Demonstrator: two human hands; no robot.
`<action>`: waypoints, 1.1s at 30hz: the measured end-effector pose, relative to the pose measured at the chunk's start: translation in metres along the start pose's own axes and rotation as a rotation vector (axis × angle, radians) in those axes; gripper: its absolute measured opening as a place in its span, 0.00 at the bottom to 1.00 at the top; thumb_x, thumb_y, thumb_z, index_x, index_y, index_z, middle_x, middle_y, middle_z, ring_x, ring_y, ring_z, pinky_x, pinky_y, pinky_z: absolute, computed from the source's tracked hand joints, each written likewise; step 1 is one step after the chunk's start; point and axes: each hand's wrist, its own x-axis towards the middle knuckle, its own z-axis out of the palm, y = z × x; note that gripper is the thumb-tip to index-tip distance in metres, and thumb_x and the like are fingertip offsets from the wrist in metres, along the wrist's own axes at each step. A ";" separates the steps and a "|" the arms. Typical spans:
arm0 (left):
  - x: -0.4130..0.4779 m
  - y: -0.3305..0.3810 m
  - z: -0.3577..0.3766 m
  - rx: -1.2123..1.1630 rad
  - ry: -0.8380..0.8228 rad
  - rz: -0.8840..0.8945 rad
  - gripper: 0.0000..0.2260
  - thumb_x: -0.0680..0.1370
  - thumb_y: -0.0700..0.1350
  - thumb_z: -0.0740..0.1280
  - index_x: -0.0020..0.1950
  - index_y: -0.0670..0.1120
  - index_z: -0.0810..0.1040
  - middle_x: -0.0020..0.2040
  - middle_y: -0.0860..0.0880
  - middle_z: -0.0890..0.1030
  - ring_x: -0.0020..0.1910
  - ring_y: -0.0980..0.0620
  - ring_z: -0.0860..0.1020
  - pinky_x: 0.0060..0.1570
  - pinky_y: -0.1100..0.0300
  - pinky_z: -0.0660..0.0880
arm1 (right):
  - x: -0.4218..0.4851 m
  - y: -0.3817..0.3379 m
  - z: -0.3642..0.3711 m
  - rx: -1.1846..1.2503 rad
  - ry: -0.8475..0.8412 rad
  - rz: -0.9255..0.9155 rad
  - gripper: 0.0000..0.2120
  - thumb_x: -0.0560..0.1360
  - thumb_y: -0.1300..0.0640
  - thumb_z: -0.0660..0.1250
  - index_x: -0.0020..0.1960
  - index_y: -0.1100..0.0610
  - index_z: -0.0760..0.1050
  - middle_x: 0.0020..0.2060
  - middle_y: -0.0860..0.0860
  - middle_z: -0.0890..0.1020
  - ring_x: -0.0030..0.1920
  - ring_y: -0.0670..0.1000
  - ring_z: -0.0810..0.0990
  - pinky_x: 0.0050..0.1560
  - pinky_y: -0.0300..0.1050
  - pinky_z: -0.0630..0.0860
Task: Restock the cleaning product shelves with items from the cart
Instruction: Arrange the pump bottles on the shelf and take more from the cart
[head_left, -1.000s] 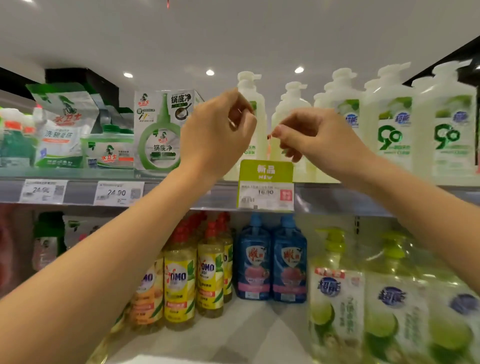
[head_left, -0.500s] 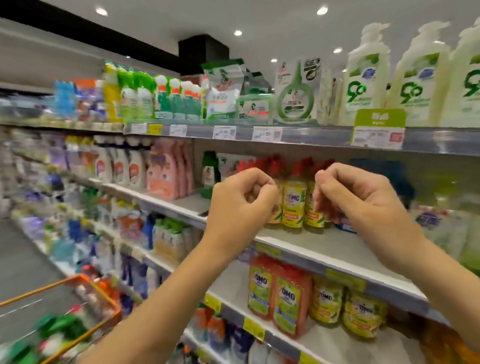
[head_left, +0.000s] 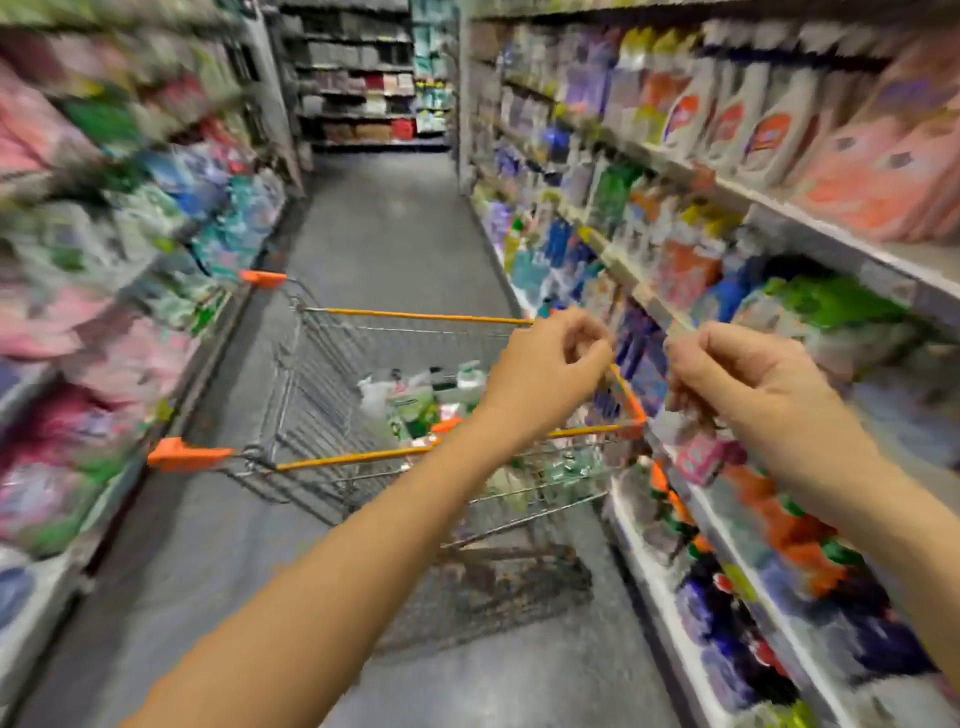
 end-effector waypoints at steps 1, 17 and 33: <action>0.009 -0.031 -0.020 0.065 0.002 -0.070 0.05 0.70 0.50 0.62 0.41 0.53 0.76 0.35 0.47 0.83 0.37 0.45 0.82 0.43 0.48 0.80 | 0.022 0.016 0.023 0.008 -0.048 0.041 0.14 0.74 0.50 0.62 0.36 0.60 0.72 0.24 0.45 0.75 0.24 0.40 0.71 0.26 0.32 0.68; 0.105 -0.391 -0.147 0.415 -0.145 -0.768 0.08 0.78 0.50 0.63 0.56 0.50 0.74 0.44 0.51 0.77 0.49 0.46 0.77 0.52 0.50 0.76 | 0.270 0.343 0.254 -0.293 -0.350 0.614 0.20 0.73 0.59 0.73 0.61 0.60 0.69 0.44 0.49 0.74 0.47 0.51 0.74 0.47 0.47 0.74; 0.187 -0.510 -0.127 0.242 -0.090 -0.961 0.11 0.79 0.43 0.64 0.61 0.44 0.74 0.49 0.45 0.80 0.51 0.43 0.79 0.51 0.53 0.76 | 0.388 0.545 0.330 -0.323 -0.160 0.900 0.47 0.52 0.56 0.84 0.66 0.62 0.66 0.61 0.60 0.75 0.61 0.60 0.76 0.63 0.57 0.74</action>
